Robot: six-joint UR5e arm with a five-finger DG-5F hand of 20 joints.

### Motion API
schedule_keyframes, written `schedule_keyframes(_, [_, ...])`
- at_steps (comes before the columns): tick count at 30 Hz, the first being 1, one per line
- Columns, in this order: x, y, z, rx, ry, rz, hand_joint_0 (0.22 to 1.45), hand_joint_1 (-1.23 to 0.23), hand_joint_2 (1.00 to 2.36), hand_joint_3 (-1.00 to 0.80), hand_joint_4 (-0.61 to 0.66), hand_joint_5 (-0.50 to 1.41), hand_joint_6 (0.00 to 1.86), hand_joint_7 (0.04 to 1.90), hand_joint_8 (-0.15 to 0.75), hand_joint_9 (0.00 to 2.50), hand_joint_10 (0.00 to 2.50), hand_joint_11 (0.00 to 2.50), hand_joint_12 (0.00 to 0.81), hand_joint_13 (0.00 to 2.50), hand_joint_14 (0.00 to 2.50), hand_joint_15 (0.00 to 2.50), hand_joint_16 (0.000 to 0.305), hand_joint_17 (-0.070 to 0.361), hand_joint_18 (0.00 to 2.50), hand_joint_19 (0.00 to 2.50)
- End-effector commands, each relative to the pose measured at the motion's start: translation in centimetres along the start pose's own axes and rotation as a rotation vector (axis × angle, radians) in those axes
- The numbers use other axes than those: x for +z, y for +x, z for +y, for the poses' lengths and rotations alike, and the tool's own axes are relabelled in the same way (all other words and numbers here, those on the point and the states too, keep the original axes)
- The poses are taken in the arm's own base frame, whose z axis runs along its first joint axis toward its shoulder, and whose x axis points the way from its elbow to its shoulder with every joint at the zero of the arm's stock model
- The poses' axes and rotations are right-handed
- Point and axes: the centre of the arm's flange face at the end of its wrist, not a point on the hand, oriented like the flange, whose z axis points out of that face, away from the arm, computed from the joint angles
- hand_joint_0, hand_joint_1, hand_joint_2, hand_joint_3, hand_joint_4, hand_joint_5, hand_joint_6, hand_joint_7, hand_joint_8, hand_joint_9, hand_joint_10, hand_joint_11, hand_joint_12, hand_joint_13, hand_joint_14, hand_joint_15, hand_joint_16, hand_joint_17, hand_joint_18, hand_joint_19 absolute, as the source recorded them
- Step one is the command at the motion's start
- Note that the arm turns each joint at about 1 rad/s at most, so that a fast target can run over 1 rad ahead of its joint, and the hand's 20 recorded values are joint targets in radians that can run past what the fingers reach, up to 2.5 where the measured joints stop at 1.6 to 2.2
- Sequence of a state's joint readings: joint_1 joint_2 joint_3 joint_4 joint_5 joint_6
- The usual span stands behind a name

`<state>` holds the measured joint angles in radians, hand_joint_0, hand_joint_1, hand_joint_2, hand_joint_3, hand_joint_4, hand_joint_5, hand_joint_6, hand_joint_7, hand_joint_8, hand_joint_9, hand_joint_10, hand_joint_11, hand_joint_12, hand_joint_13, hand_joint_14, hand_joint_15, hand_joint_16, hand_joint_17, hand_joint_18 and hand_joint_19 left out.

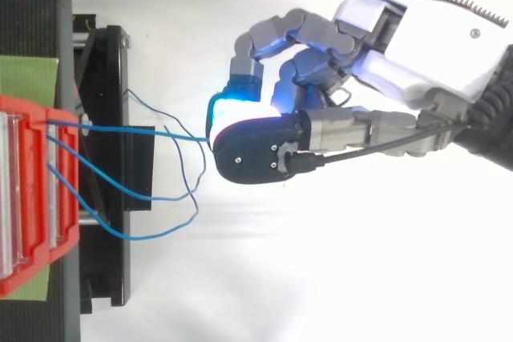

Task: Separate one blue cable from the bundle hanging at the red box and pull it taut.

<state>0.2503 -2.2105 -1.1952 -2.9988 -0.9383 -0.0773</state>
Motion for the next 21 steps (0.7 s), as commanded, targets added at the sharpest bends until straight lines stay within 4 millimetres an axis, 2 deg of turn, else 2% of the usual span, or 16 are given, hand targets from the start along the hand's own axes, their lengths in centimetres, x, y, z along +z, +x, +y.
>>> schedule_keyframes(1, [-0.07, 0.17, 0.03, 0.0, 0.0, 0.0, 0.56, -0.55, 1.0, -0.47, 0.22, -0.19, 0.9, 1.08, 0.343, 0.85, 1.05, 1.33, 0.373, 0.87, 1.83, 1.27, 0.037, 0.083, 1.16, 1.92])
schedule_keyframes(5, [-0.02, 0.07, 0.03, 0.0, -0.001, -0.001, 0.59, -0.62, 1.01, -0.42, 0.22, -0.18, 0.89, 1.11, 0.335, 0.86, 1.01, 1.36, 0.362, 0.87, 1.8, 1.3, 0.036, 0.082, 1.16, 1.92])
schedule_keyframes(12, [-0.06, 0.17, 0.04, 0.0, -0.002, 0.0, 0.62, -0.71, 1.02, -0.18, 0.19, -0.18, 0.91, 1.19, 0.323, 0.88, 1.0, 1.39, 0.357, 0.89, 1.74, 1.34, 0.036, 0.081, 1.15, 1.91])
schedule_keyframes(15, [-0.03, 0.06, 0.02, -0.001, 0.0, -0.001, 0.63, -0.75, 1.02, -0.18, 0.16, -0.18, 0.92, 1.21, 0.315, 0.87, 0.99, 1.4, 0.356, 0.89, 1.72, 1.36, 0.037, 0.082, 1.15, 1.9])
schedule_keyframes(21, [-0.02, 0.07, 0.03, 0.0, -0.001, -0.001, 0.68, -0.8, 1.01, -0.29, 0.13, -0.19, 0.93, 1.15, 0.305, 0.85, 0.97, 1.41, 0.353, 0.89, 1.65, 1.41, 0.038, 0.085, 1.11, 1.87])
